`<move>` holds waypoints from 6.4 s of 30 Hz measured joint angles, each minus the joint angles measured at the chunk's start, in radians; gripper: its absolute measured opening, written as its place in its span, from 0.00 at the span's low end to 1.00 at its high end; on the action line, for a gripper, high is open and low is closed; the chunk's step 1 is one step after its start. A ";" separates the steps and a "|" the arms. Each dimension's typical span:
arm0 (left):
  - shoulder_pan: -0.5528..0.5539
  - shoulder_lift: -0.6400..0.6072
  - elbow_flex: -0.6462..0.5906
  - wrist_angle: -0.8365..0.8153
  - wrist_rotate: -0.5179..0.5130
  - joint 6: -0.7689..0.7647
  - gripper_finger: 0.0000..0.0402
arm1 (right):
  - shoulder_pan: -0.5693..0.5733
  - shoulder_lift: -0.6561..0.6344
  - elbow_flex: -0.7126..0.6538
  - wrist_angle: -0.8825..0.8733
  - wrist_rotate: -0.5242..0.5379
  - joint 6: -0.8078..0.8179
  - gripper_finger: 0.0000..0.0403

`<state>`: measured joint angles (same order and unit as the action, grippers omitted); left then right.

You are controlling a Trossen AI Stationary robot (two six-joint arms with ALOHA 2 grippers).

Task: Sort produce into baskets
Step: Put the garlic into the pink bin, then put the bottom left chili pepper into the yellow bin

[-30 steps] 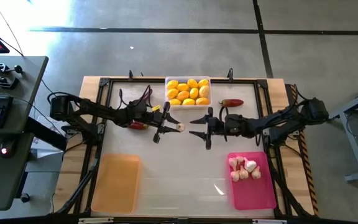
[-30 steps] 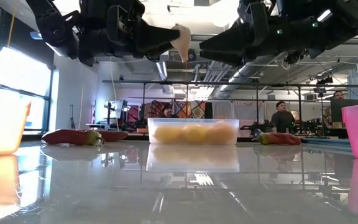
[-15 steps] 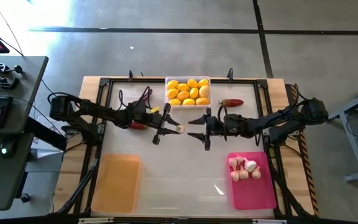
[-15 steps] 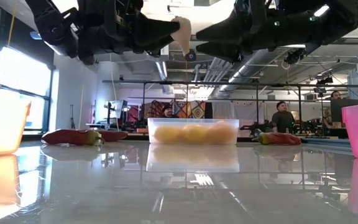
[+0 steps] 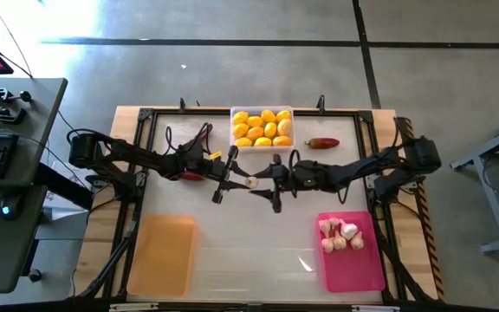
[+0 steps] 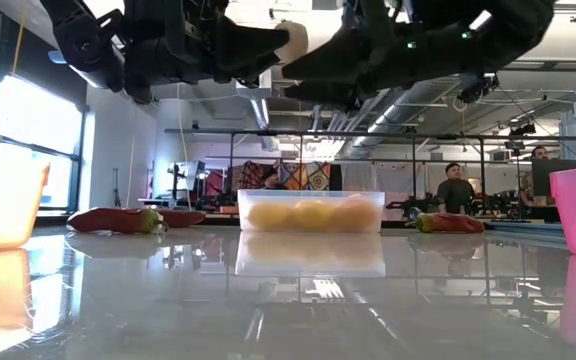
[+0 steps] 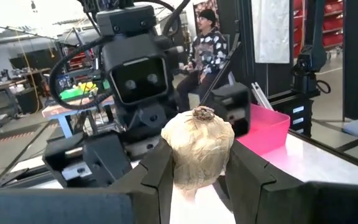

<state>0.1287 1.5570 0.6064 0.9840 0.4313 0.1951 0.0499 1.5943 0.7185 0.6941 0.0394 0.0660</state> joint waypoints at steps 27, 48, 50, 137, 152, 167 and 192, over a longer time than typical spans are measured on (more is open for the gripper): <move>-0.005 0.000 0.000 -0.059 -0.090 -0.026 0.43 | 0.019 -0.034 0.068 -0.219 0.084 -0.047 0.02; -0.005 0.000 -0.002 -0.179 -0.118 -0.009 0.54 | 0.296 -0.427 0.067 -1.329 0.243 0.635 0.00; -0.005 0.000 -0.002 -0.181 -0.118 -0.008 0.54 | 0.357 -0.446 0.067 -1.419 0.203 0.793 0.00; -0.014 -0.433 0.129 -1.454 -0.442 -0.098 0.00 | -0.096 -0.305 -0.118 -0.680 -0.036 -0.041 0.00; -0.021 -0.447 0.007 -1.355 -0.476 -0.116 0.00 | -0.083 -0.281 -0.116 -0.936 -0.114 0.112 0.00; -0.039 -0.447 0.007 -1.371 -0.473 -0.105 0.00 | 0.122 -0.413 -0.117 -1.237 -0.090 0.411 0.00; -0.036 -0.365 0.101 -1.747 -0.581 -0.133 0.34 | -0.119 -0.290 -0.046 -0.709 -0.026 -0.177 0.00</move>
<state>0.0928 1.1921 0.7074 -0.7628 -0.1498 0.0623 -0.0694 1.3041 0.6727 -0.0149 0.0132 -0.1113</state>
